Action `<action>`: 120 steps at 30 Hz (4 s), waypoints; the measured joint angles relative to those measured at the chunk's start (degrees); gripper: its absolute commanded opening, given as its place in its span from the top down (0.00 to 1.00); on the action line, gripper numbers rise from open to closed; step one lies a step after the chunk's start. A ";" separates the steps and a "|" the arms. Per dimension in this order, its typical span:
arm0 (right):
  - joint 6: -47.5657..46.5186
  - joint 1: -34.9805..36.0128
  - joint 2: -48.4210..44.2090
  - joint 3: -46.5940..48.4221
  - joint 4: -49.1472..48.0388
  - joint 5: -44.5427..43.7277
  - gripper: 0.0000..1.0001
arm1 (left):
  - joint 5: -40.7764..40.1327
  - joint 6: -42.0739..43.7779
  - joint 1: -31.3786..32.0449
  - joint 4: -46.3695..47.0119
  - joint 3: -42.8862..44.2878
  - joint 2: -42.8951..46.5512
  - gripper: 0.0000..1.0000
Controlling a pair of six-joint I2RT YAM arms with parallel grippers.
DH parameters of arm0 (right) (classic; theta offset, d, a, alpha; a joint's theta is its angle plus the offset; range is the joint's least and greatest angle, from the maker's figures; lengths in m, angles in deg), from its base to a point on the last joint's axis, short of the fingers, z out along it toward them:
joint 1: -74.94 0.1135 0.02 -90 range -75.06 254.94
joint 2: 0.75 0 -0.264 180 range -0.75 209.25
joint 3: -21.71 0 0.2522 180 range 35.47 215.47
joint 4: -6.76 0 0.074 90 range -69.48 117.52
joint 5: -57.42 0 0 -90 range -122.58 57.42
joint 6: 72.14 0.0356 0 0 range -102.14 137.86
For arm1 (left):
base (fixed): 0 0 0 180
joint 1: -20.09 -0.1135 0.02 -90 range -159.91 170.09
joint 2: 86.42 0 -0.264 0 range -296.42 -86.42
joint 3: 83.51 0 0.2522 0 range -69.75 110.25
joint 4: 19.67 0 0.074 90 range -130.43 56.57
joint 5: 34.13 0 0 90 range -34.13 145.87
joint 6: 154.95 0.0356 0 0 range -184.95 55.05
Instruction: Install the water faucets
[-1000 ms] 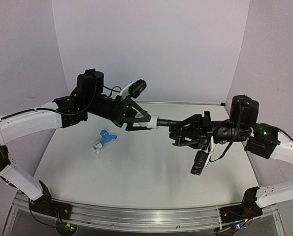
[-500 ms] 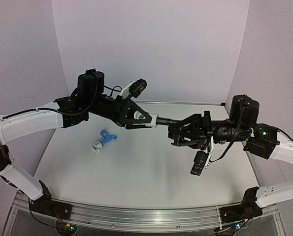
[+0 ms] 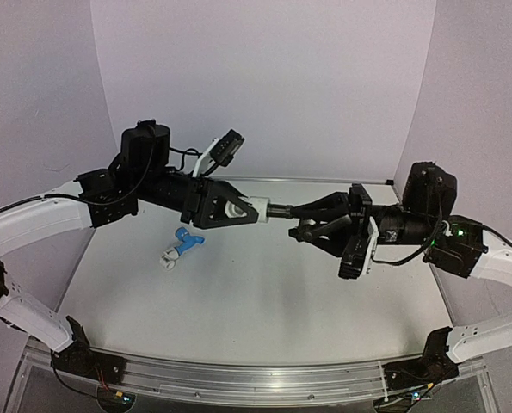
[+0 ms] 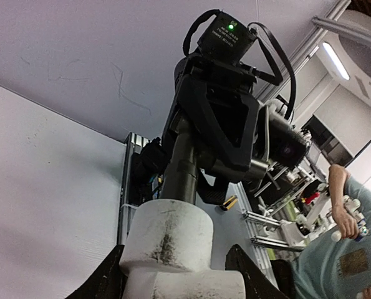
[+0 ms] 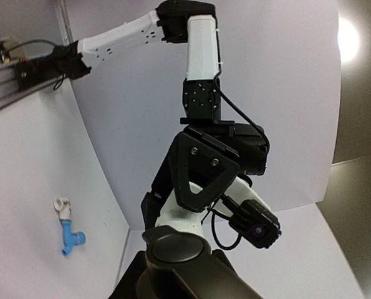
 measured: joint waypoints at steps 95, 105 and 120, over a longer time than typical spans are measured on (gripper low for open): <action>-29.96 -1.81 -0.90 4.56 7.73 1.89 1.00 | 8.23 -24.75 -2.48 12.85 -4.86 1.89 0.08; -31.56 -1.02 -0.79 3.78 7.71 2.61 1.00 | 8.91 -25.62 -2.50 12.08 -0.97 -2.38 0.27; -29.12 -0.13 1.16 3.78 6.92 1.95 1.00 | 11.93 -25.37 -2.50 13.60 -0.40 -3.91 0.59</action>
